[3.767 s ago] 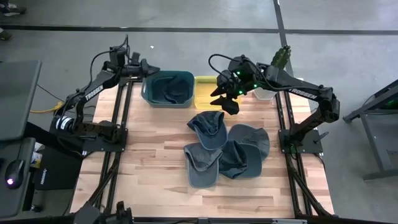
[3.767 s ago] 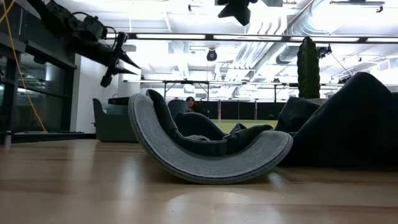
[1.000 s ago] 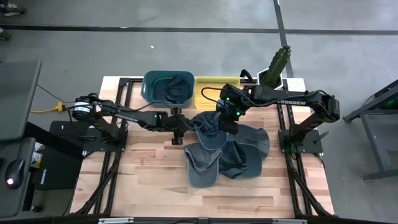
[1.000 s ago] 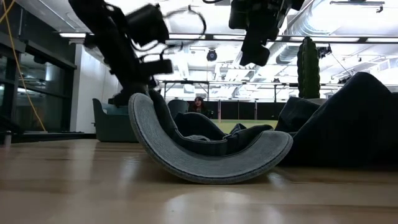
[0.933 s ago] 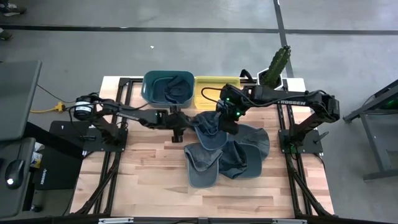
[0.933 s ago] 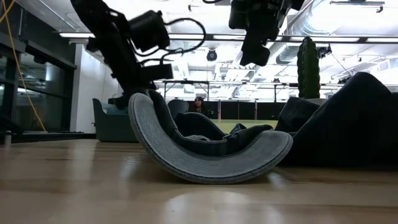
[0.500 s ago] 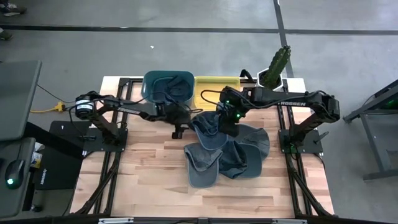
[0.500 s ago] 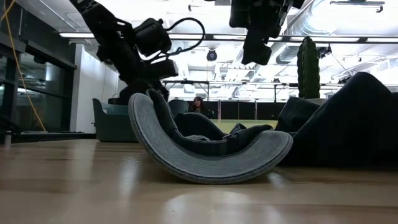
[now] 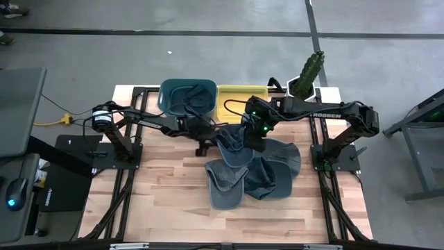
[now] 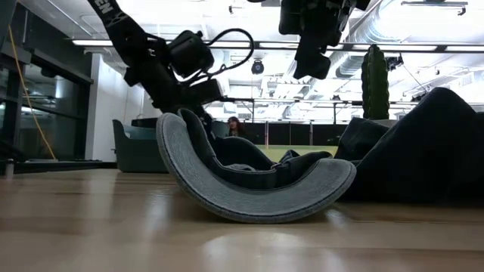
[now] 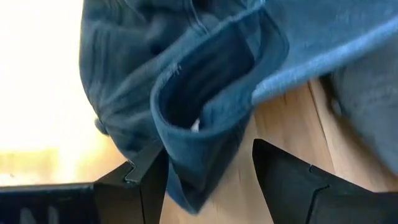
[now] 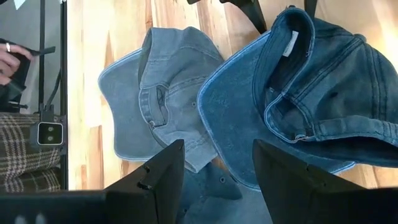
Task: Pick & Place hat
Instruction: Put the top blue cap into the blue bin
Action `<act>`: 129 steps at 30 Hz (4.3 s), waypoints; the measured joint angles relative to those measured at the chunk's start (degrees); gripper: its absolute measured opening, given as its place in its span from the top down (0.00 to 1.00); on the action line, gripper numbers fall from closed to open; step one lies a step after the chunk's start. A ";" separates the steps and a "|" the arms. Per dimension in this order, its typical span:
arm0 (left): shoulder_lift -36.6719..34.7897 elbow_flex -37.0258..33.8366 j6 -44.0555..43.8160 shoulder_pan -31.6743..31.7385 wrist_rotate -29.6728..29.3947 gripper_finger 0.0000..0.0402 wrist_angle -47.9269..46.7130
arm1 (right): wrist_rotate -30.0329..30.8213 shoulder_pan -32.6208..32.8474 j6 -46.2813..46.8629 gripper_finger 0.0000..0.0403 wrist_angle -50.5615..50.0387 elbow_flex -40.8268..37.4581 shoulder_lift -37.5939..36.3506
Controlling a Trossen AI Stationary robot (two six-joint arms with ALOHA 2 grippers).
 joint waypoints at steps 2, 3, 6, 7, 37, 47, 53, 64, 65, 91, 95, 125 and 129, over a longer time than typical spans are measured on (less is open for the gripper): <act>0.00 0.00 -0.13 0.00 0.02 0.48 1.80 | 0.00 0.00 0.04 0.54 -0.02 0.00 0.00; 0.00 0.00 -0.37 0.00 0.01 0.48 2.71 | 0.00 0.00 0.06 0.54 0.00 0.00 0.00; 0.00 0.00 -0.46 0.02 0.21 0.48 3.81 | 0.00 0.00 0.06 0.54 0.00 0.00 -0.01; 0.00 0.00 -0.46 0.02 0.67 0.48 3.94 | 0.00 0.00 0.06 0.54 0.00 0.00 -0.01; 0.00 0.00 -5.94 -0.39 9.00 0.98 6.68 | 2.29 -0.02 0.04 0.54 0.25 0.00 -0.02; -0.02 0.02 -8.56 -0.39 6.77 1.00 7.34 | 2.25 -0.02 0.09 0.54 0.24 0.00 -0.02; -1.15 3.35 -8.68 -0.39 6.82 1.00 1.40 | 2.02 -0.10 1.88 0.54 0.22 0.00 -0.02; -1.18 21.58 3.20 -1.23 6.30 1.00 -27.51 | 2.18 -0.20 1.25 0.54 -0.29 0.00 -0.41; -1.18 22.93 4.42 -1.36 6.00 1.00 -29.59 | 2.19 -0.20 1.16 0.54 -0.25 0.00 -0.68; -4.18 41.10 7.82 -2.69 -0.37 1.00 -57.51 | 5.70 -12.34 -1.57 0.54 -3.12 0.00 -8.15; -5.48 40.44 5.59 -2.67 -0.18 1.00 -57.86 | 5.68 -14.48 -2.25 0.54 -4.63 -1.23 -8.17; -13.25 38.84 -2.01 -16.36 -18.41 1.00 -52.14 | -23.44 -19.13 13.70 0.43 34.63 -21.97 -10.20; -13.25 38.86 -2.04 -17.72 -22.06 1.00 -51.30 | -23.24 -18.86 19.85 0.36 38.94 -21.97 -8.96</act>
